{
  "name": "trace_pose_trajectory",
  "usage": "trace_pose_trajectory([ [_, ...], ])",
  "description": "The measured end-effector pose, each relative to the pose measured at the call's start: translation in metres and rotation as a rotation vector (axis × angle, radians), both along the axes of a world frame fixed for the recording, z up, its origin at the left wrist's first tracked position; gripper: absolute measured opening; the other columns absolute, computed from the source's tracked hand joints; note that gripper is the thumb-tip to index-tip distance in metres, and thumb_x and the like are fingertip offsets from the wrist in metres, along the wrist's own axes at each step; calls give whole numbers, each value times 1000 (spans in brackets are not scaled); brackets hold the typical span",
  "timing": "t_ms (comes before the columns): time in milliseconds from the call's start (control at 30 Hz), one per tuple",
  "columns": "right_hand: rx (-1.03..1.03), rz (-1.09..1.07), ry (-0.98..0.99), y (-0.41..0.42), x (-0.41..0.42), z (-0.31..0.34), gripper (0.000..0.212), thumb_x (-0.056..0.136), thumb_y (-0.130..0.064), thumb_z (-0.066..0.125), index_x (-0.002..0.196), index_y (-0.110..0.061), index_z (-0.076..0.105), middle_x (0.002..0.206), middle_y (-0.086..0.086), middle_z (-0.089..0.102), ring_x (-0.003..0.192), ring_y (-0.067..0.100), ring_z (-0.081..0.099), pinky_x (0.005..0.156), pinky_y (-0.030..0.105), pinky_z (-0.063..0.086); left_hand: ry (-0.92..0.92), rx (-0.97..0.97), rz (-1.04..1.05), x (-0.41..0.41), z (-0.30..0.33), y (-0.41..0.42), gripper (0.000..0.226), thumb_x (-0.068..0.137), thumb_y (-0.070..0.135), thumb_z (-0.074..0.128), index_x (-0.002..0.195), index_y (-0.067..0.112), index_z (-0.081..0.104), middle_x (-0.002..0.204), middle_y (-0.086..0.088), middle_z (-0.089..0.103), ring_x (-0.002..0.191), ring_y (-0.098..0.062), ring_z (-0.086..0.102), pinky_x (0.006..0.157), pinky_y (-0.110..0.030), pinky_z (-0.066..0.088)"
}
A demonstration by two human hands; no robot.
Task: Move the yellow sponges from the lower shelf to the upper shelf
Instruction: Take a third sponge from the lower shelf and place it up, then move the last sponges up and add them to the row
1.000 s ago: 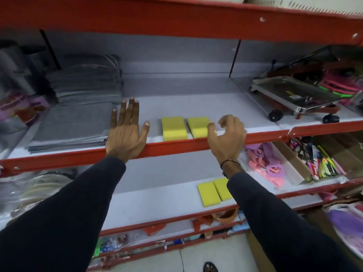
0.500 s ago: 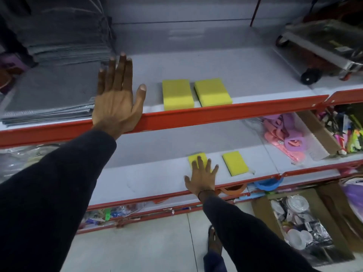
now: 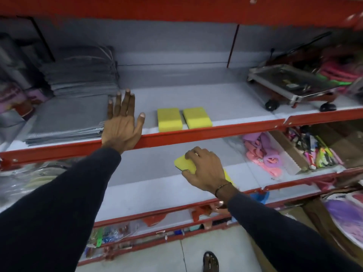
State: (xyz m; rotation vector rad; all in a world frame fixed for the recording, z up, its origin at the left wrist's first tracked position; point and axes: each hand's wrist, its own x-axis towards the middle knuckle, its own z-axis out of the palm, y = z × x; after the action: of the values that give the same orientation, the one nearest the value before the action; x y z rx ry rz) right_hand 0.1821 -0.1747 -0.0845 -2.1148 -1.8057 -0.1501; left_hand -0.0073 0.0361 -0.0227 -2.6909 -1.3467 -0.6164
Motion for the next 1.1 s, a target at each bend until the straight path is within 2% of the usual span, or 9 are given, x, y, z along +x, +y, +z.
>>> trace_pose_trajectory([
  [133,322,41,9,-15,19,86,46,68,-46,58,102,-15,60,100,4,62,85,27,59,67,37,47,13,-1,0,-2,0,-3,76,103,52,11,164,8,1,175,-7,-7,161,-26,-10,131,-50,-3],
  [267,480,-224,115,16,65,126,40,74,-41,60,102,-14,53,103,5,58,89,27,56,67,34,41,24,-2,-9,-1,0,1,78,102,54,11,165,9,3,175,-6,-6,161,-24,-8,131,-51,-1],
  [500,0,-508,23,70,109,92,59,87,-54,50,118,-4,52,116,18,59,102,41,61,85,49,48,2,6,27,-1,-5,5,82,100,59,13,165,11,-1,174,-3,-11,160,-21,-15,130,-51,-6],
  [567,124,-523,-22,62,108,86,53,84,-56,48,105,-9,57,105,12,63,97,36,61,84,47,44,5,6,31,-1,-5,6,82,99,59,13,165,11,0,175,-3,-9,161,-23,-13,130,-51,-5],
  [667,516,-569,60,32,112,71,33,76,-47,55,86,-16,53,86,3,60,86,28,55,80,41,37,3,14,41,-1,-6,5,83,99,58,12,165,9,2,175,-6,-4,162,-26,-8,130,-51,-4],
  [767,611,-698,177,1,117,28,31,76,-46,60,83,-17,50,81,3,58,81,27,51,80,42,38,-1,25,42,1,-5,3,81,100,56,14,165,8,4,175,-9,0,162,-28,-4,130,-51,-2],
  [867,284,-708,241,-14,118,-43,41,77,-51,58,93,-14,51,90,8,60,88,31,57,81,44,47,-6,37,32,2,-9,6,79,102,55,18,165,10,3,175,-7,-1,162,-27,-5,130,-50,-3],
  [1000,-434,-665,317,-10,110,-127,77,82,-56,63,138,-8,39,130,18,56,122,38,53,100,48,45,-3,39,30,4,-17,15,79,101,58,14,165,13,0,175,-6,-2,162,-26,-5,131,-50,-1],
  [1100,-592,-670,335,-2,103,-160,79,81,-46,69,142,-10,34,138,17,47,127,37,48,103,48,43,-31,55,26,4,-19,19,79,100,57,16,165,12,4,175,-9,3,162,-28,0,131,-49,1],
])
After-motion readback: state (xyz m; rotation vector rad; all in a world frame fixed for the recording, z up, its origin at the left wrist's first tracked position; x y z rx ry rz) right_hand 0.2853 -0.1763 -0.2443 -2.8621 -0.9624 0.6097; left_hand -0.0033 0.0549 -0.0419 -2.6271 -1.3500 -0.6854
